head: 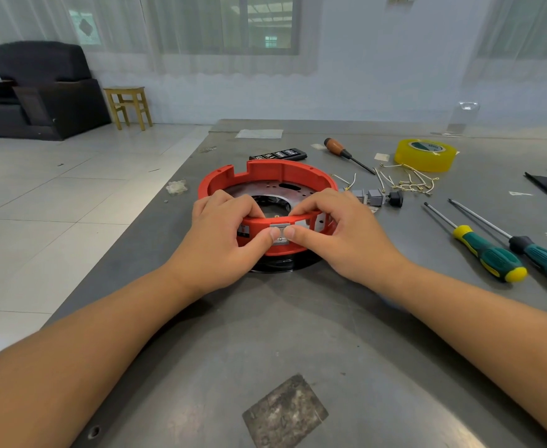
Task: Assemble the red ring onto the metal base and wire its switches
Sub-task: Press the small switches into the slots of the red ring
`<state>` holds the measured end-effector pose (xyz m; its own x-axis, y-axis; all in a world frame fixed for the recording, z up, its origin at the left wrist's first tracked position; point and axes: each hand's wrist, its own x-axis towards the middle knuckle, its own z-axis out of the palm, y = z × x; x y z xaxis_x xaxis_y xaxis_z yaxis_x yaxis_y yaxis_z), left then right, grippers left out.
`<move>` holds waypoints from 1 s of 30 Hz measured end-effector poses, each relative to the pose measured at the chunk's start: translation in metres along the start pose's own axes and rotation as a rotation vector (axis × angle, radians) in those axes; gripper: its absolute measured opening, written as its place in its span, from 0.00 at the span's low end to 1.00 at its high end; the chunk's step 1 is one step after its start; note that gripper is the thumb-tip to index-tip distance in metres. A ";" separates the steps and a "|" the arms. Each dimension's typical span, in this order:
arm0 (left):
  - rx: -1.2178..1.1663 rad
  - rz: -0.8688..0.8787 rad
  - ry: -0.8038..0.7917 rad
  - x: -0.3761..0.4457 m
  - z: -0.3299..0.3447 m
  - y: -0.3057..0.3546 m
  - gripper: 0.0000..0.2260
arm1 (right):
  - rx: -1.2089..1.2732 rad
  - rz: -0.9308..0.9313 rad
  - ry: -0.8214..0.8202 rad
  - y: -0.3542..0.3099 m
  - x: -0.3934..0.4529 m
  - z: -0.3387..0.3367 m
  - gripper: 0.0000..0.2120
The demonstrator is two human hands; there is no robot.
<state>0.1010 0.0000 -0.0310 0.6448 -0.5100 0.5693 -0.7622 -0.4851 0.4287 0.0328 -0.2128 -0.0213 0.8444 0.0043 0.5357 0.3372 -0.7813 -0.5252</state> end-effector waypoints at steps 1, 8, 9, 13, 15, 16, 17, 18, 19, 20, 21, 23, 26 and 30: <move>0.002 0.003 0.004 0.000 0.000 0.000 0.20 | -0.004 0.000 0.004 0.000 0.000 0.001 0.10; 0.047 0.023 0.050 -0.001 0.004 -0.002 0.16 | -0.052 -0.071 0.028 0.002 -0.006 0.003 0.15; 0.060 0.011 0.058 -0.001 0.006 -0.003 0.16 | -0.054 -0.090 0.030 0.004 -0.007 0.003 0.16; 0.073 -0.040 0.107 -0.001 0.007 -0.006 0.15 | -0.028 -0.060 0.202 0.026 -0.001 -0.004 0.09; 0.080 -0.024 0.143 -0.001 0.006 -0.006 0.17 | -0.108 0.023 0.264 0.045 0.005 -0.011 0.06; 0.083 -0.016 0.156 -0.001 0.005 -0.006 0.18 | -0.177 0.057 0.274 0.057 0.008 -0.015 0.05; 0.088 -0.006 0.162 -0.001 0.004 -0.006 0.18 | -0.270 0.080 0.277 0.068 0.011 -0.018 0.06; 0.094 0.003 0.160 -0.002 0.004 -0.006 0.18 | -0.378 0.090 0.271 0.078 0.014 -0.021 0.06; 0.102 0.008 0.158 -0.002 0.004 -0.005 0.19 | -0.479 0.094 0.253 0.086 0.017 -0.023 0.08; 0.111 0.008 0.158 -0.002 0.004 -0.004 0.18 | -0.557 0.099 0.225 0.092 0.021 -0.024 0.09; 0.118 0.007 0.161 -0.001 0.005 -0.004 0.18 | -0.613 0.109 0.198 0.096 0.025 -0.024 0.11; 0.121 0.004 0.169 -0.001 0.006 -0.005 0.18 | -0.690 0.123 0.160 0.103 0.034 -0.022 0.15; 0.110 -0.004 0.171 -0.002 0.007 -0.006 0.16 | -0.750 0.144 0.072 0.107 0.046 -0.020 0.18; 0.106 0.005 0.183 0.000 0.008 -0.006 0.17 | -0.769 0.088 -0.012 0.108 0.052 -0.018 0.16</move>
<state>0.1055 -0.0027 -0.0391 0.6122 -0.3802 0.6933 -0.7490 -0.5599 0.3544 0.1054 -0.3080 -0.0379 0.8604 -0.0751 0.5040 -0.1120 -0.9928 0.0432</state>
